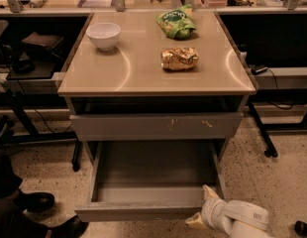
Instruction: Open middle drawer
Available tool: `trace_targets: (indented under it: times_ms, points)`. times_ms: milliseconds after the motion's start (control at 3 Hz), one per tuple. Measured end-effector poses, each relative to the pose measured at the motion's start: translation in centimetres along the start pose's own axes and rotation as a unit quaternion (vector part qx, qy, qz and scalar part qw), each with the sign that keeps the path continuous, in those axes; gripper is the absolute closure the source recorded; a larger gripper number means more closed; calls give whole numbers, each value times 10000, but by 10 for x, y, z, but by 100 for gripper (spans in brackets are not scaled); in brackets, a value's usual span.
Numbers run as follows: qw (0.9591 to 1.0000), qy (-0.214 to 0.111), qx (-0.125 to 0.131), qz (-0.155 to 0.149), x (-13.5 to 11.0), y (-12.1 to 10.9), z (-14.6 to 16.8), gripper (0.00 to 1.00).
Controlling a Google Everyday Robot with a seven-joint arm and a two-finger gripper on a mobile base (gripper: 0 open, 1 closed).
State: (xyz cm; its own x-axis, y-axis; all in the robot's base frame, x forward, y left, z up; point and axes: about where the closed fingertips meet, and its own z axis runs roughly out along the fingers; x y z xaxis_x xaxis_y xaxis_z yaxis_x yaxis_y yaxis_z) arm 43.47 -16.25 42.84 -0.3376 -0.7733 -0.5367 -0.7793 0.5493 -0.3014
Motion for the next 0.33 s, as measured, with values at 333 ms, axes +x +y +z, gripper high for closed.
trace_targets:
  times_ms: [333]
  points:
    - [10000, 0, 0, 0, 0, 0, 0, 0]
